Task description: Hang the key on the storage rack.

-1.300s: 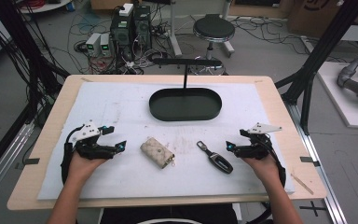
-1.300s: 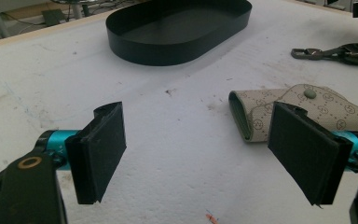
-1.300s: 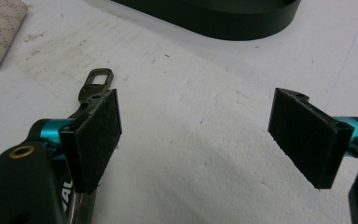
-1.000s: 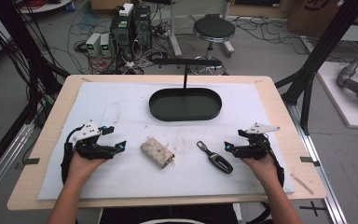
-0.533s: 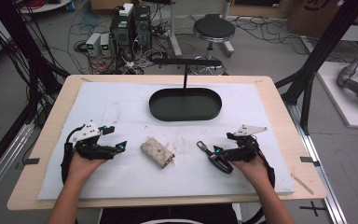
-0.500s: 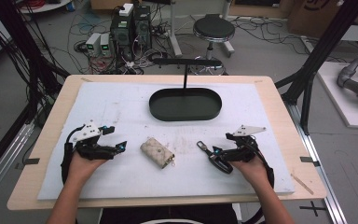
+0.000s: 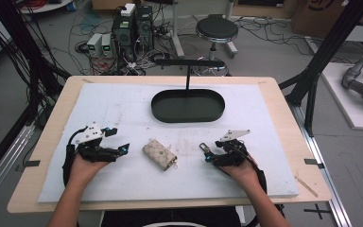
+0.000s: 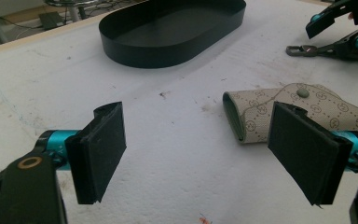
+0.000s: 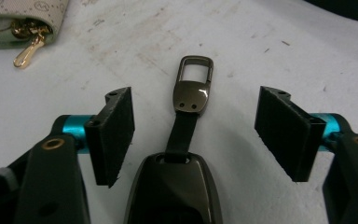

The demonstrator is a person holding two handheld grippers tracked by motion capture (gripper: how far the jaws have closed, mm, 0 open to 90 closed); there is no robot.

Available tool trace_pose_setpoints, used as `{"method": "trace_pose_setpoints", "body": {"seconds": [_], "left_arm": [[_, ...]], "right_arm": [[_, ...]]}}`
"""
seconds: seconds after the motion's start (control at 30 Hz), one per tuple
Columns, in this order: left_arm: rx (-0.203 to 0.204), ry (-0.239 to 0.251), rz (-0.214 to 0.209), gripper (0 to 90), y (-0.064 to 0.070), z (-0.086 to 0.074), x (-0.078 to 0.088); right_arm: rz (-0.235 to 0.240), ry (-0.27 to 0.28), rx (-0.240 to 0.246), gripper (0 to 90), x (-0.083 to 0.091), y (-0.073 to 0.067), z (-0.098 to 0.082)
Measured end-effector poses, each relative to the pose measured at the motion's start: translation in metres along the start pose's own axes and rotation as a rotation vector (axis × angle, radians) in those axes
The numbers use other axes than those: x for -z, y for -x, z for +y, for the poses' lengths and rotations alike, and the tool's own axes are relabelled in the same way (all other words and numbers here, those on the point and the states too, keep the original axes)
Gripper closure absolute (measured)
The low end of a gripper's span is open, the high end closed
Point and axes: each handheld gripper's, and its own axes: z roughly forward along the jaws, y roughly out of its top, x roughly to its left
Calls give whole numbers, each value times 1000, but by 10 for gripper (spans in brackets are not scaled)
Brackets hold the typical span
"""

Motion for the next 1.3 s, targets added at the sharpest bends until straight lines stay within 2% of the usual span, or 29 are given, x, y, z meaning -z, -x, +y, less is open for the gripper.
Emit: {"method": "trace_pose_setpoints", "body": {"seconds": [0.03,0.13,0.2,0.23,0.27,0.3,0.33,0.37,0.43,0.73,0.8,0.87,0.9,0.93,0.97,1.07,1.13,1.17,1.3], "left_arm": [[1,-1,0,194,0,0,0],[-2,-6,-2,194,0,0,-1],[-3,-8,-2,194,1,0,-1],[-2,-6,-2,194,1,0,-1],[0,-5,-2,194,1,0,-1],[1,-5,-2,194,1,0,-1],[-1,-7,-2,194,1,0,-1],[0,-8,-1,194,1,0,-1],[0,-8,-1,194,1,0,-1],[0,-8,-3,194,2,0,-2],[-1,-8,-5,194,2,0,-2],[-1,-8,-5,194,2,0,-2],[-1,-6,-5,194,2,0,-2],[-1,-6,-5,194,2,0,-2],[0,-5,-4,194,1,0,-1],[4,1,-1,194,1,1,0],[1,2,-1,194,1,1,1],[2,3,-2,194,1,1,1],[5,6,-1,194,1,2,1]], "right_arm": [[4,-12,-3,363,-1,0,0],[5,-20,-6,405,-1,1,-1],[6,-30,-6,474,-1,0,-1],[4,-29,-3,541,-1,-1,-1],[4,-29,-3,541,-1,-1,-1],[9,-27,-1,636,0,-1,-1],[9,-27,-1,636,0,-1,-1],[12,-29,5,725,0,-3,-1],[0,-31,-3,796,1,-4,-1],[8,-27,-29,849,3,-3,-1],[17,7,-28,864,7,-2,0],[19,18,-31,868,9,-1,0],[28,46,-39,872,13,0,1],[28,46,-39,872,13,0,1],[37,77,-46,874,17,1,2],[43,105,-51,875,22,2,3],[41,125,-49,876,27,4,6],[45,153,-56,877,33,7,10],[47,182,-68,879,41,10,18]]}}
